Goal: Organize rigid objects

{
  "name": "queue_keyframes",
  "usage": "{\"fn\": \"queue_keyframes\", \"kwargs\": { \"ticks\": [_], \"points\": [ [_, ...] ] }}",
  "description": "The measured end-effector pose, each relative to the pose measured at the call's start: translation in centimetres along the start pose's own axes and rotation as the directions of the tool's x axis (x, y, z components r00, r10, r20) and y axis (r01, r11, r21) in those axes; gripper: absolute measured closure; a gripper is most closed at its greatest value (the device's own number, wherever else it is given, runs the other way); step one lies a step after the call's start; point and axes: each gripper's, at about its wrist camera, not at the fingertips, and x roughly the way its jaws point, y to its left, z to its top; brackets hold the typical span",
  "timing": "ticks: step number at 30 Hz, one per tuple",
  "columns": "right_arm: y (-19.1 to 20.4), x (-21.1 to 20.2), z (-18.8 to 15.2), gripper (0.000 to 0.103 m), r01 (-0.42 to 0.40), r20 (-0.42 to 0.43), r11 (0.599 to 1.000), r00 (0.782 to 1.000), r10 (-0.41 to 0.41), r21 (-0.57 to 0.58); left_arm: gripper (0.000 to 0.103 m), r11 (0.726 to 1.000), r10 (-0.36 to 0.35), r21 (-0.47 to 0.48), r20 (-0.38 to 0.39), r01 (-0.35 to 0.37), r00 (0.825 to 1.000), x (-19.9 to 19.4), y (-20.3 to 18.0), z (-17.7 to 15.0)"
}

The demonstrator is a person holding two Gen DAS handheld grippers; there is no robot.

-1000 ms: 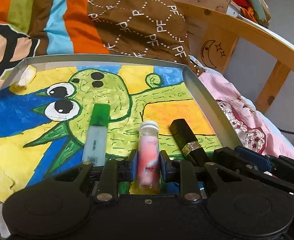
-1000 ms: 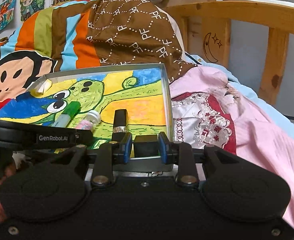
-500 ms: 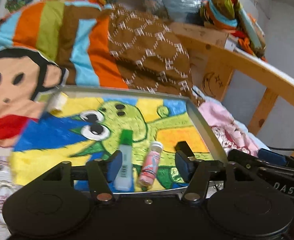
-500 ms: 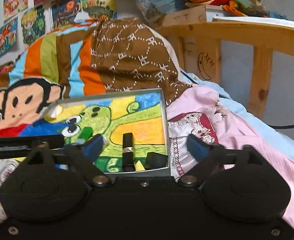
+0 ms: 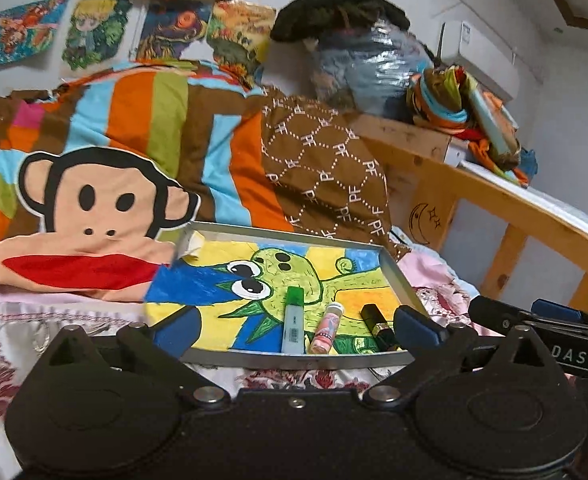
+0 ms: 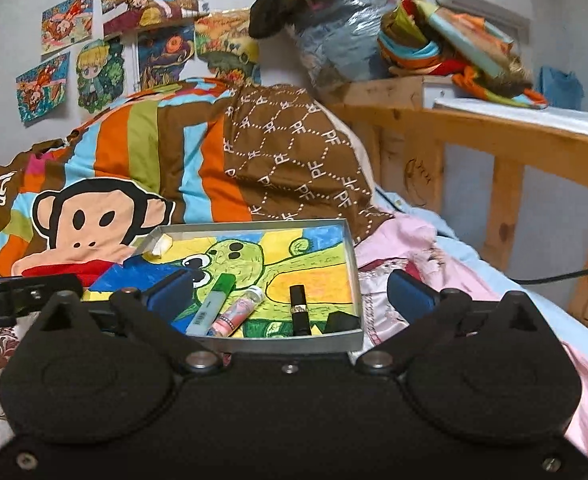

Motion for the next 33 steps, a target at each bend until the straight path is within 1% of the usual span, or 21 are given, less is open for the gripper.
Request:
{"fn": "queue_keyframes", "kwargs": {
  "ticks": [2,6,8,11,13,15,19,22,23,25,28,30,31,33],
  "points": [
    [0.1,-1.6,-0.7,0.0,0.008,0.001,1.0,1.0,-0.008,0.009,0.001,1.0,0.002,0.006,0.011,-0.002,1.0,-1.5,0.1,-0.5],
    [0.1,-4.9,-3.0,0.0,0.023,-0.036,0.999,0.999,-0.022,0.033,0.001,0.999,0.019,0.026,0.022,-0.02,1.0,-4.4,0.1,-2.1],
    [0.2,-6.4,-4.0,0.0,0.028,-0.059,0.999,0.998,-0.025,0.044,0.001,1.0,0.026,0.011,0.007,-0.026,1.0,-5.9,0.2,-3.3],
    [1.0,-8.3,-5.1,0.0,0.048,-0.065,0.999,0.997,-0.047,0.021,0.001,0.999,0.014,-0.038,-0.004,-0.014,1.0,-8.0,1.2,-5.4],
    [1.5,-9.4,-5.4,0.0,0.053,-0.064,0.998,0.997,-0.052,0.018,0.001,0.999,0.014,-0.037,-0.017,-0.015,1.0,-8.8,1.7,-6.4],
    [1.8,-11.1,-6.1,0.0,0.054,-0.068,0.998,0.996,-0.052,0.024,0.001,0.999,0.028,-0.033,-0.033,-0.029,0.999,-9.2,2.1,-6.9],
    [2.4,-13.0,-7.8,0.0,0.044,-0.13,0.999,0.991,-0.041,0.019,0.001,0.995,0.069,-0.065,-0.078,-0.074,0.995,-9.8,2.8,-7.0],
    [3.3,-14.2,-8.8,0.0,0.05,-0.16,0.999,0.986,-0.05,-0.003,0.001,0.994,0.091,-0.059,-0.089,-0.097,0.992,-10.2,3.2,-7.1],
    [3.6,-14.7,-9.0,0.0,0.052,-0.16,0.999,0.986,-0.053,-0.011,0.001,0.994,0.091,-0.058,-0.087,-0.096,0.992,-10.3,3.3,-7.2],
    [4.1,-15.4,-9.4,0.0,0.051,-0.158,0.998,0.986,-0.054,-0.022,0.001,0.995,0.067,-0.062,-0.081,-0.072,0.994,-10.6,3.6,-7.6],
    [5.0,-16.8,-9.8,0.0,0.054,-0.14,0.998,0.988,-0.059,-0.042,0.001,0.997,0.04,-0.069,-0.095,-0.047,0.995,-10.8,4.1,-8.2],
    [5.5,-17.5,-9.9,0.0,0.061,-0.122,0.997,0.99,-0.067,-0.055,0.001,0.996,0.047,-0.068,-0.093,-0.053,0.995,-10.6,4.2,-8.5],
    [5.5,-16.9,-9.3,0.0,0.063,-0.114,0.997,0.991,-0.068,-0.052,0.001,0.996,0.053,-0.067,-0.097,-0.06,0.994,-10.4,4.2,-8.5],
    [5.4,-17.0,-9.2,0.0,0.065,-0.104,0.997,0.992,-0.068,-0.031,0.001,0.997,0.05,-0.053,-0.096,-0.055,0.994,-10.2,4.0,-8.4]
  ]
}}
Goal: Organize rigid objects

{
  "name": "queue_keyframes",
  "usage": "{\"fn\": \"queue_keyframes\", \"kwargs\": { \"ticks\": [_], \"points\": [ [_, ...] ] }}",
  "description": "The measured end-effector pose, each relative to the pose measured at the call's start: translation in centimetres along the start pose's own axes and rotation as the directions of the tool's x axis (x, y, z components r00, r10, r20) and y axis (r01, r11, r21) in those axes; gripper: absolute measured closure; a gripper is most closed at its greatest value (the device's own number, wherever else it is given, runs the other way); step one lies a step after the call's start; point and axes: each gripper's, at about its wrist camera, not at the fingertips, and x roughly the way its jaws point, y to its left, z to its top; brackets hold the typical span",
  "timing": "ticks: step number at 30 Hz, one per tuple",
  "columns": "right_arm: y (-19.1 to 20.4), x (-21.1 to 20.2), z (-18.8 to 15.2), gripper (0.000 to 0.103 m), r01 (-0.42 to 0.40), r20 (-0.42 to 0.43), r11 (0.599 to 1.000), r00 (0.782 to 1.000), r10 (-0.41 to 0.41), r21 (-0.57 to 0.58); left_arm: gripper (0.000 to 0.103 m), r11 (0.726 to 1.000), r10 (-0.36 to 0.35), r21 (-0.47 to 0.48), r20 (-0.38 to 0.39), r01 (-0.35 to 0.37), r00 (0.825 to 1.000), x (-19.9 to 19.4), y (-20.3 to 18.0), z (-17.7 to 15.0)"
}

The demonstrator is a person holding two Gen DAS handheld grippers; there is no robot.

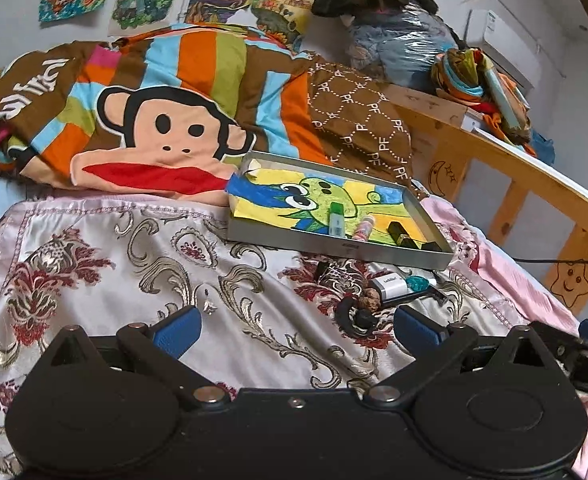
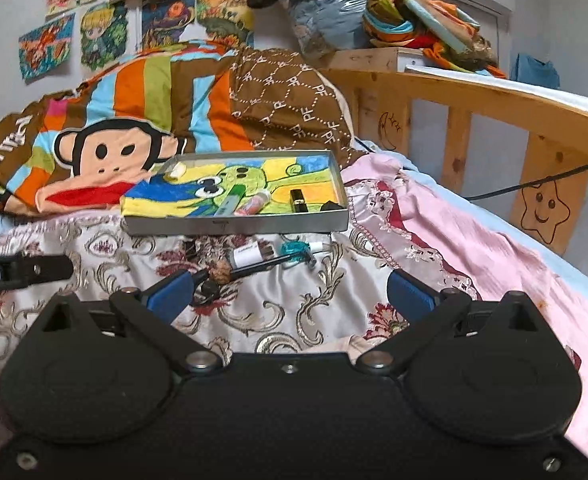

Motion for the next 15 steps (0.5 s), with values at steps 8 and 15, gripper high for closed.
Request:
{"fn": "queue_keyframes", "kwargs": {
  "ticks": [8,15],
  "points": [
    [-1.0,1.4,0.3,0.0,-0.013,-0.012,0.999,1.0,0.014,0.034,0.001,0.998,0.025,0.064,-0.011,-0.024,1.0,0.4,-0.5,0.1],
    [-0.7,2.2,0.7,0.0,-0.021,-0.015,0.999,1.0,0.021,0.024,0.001,0.997,0.046,0.064,-0.007,-0.045,0.999,0.6,-0.3,-0.2]
  ]
}}
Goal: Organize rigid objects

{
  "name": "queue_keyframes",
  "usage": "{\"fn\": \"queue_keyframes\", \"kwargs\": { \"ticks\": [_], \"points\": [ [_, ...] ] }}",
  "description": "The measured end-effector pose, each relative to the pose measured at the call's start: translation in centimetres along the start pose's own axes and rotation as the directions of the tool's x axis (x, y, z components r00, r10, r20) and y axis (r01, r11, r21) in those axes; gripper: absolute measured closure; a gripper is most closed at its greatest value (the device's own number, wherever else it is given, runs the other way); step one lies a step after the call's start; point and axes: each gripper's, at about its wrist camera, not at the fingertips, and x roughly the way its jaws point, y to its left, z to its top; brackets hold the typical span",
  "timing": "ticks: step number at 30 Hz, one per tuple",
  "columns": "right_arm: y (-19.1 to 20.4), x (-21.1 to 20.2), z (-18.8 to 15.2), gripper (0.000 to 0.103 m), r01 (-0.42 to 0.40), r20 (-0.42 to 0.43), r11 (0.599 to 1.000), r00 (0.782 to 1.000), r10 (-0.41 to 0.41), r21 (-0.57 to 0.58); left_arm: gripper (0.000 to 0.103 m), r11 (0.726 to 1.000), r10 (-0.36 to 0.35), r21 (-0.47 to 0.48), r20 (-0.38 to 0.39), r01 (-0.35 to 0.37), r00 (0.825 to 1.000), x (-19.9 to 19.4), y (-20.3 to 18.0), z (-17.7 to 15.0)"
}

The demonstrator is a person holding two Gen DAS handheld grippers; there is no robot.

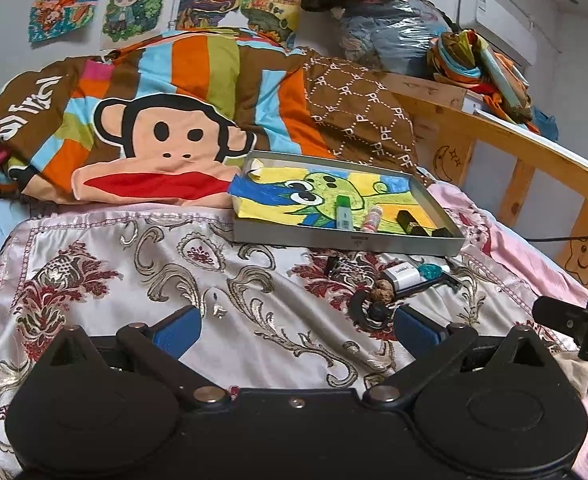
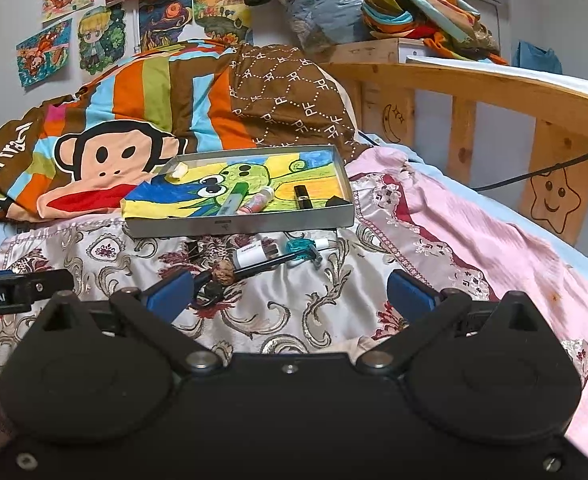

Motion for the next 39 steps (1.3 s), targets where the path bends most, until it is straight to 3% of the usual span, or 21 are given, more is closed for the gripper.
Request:
{"fn": "queue_keyframes", "kwargs": {
  "ticks": [12,39],
  "points": [
    [0.2,0.3,0.0,0.0,0.001,-0.001,1.0,1.0,-0.001,-0.005,0.001,1.0,0.01,-0.022,-0.015,-0.011,1.0,0.2,0.4,-0.1],
    [0.2,1.3,0.1,0.0,0.009,-0.035,0.998,0.999,-0.011,-0.061,0.001,0.999,0.029,0.022,0.0,-0.029,1.0,0.0,-0.6,-0.6]
  ]
}}
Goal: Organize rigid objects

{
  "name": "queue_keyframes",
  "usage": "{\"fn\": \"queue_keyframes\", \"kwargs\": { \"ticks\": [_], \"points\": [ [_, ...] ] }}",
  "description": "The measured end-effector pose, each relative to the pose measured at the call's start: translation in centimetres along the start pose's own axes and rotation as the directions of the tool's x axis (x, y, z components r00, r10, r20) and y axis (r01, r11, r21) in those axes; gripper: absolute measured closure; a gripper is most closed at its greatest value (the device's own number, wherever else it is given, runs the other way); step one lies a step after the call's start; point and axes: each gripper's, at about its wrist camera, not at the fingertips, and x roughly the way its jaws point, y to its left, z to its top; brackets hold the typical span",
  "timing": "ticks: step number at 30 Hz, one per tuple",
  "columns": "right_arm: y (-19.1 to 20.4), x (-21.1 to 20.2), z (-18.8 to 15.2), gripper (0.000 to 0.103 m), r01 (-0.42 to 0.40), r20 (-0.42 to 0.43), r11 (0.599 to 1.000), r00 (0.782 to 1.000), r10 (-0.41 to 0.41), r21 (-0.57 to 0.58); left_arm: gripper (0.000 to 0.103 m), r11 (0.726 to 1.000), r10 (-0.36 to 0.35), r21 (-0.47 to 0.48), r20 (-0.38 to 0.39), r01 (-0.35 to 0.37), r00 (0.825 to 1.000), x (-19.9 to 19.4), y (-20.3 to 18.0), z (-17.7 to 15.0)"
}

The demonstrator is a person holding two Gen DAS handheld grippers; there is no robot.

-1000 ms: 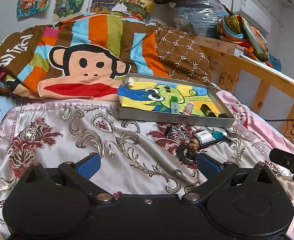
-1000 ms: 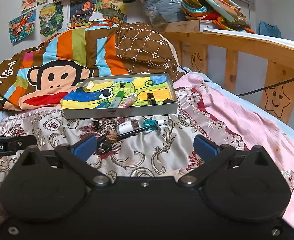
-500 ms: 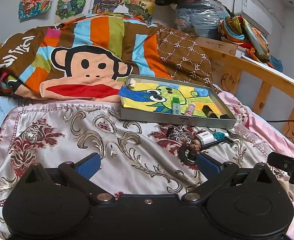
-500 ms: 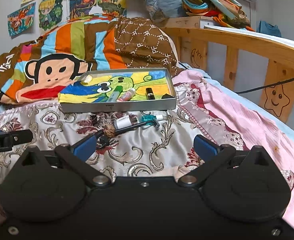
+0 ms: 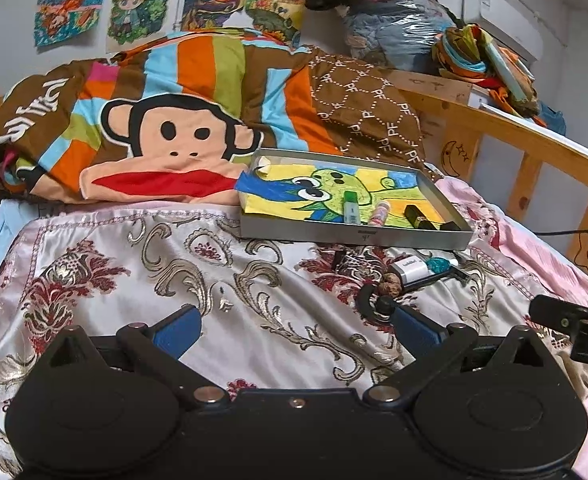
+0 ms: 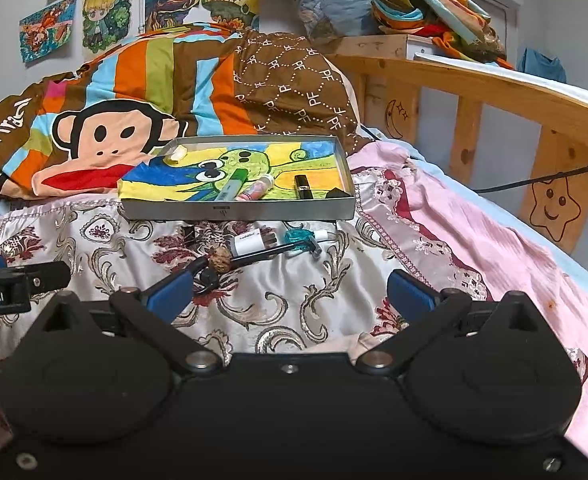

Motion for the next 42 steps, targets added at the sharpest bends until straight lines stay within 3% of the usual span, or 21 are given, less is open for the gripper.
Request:
{"fn": "queue_keyframes", "kwargs": {
  "ticks": [23,33,42],
  "points": [
    [-0.3,0.1,0.1,0.0,0.006,0.009,1.0,1.0,-0.006,0.006,0.001,1.0,0.016,0.007,0.005,-0.016,1.0,-0.1,0.0,0.0],
    [0.1,-1.1,0.6,0.0,0.008,0.063,1.0,0.998,-0.008,0.008,0.001,1.0,0.022,0.011,0.009,-0.022,1.0,0.0,0.0,0.1],
    [-0.4,0.4,1.5,0.0,0.023,0.079,1.0,0.997,-0.022,-0.007,0.001,1.0,0.019,-0.011,0.004,-0.019,1.0,2.7,-0.5,0.5]
  ]
}}
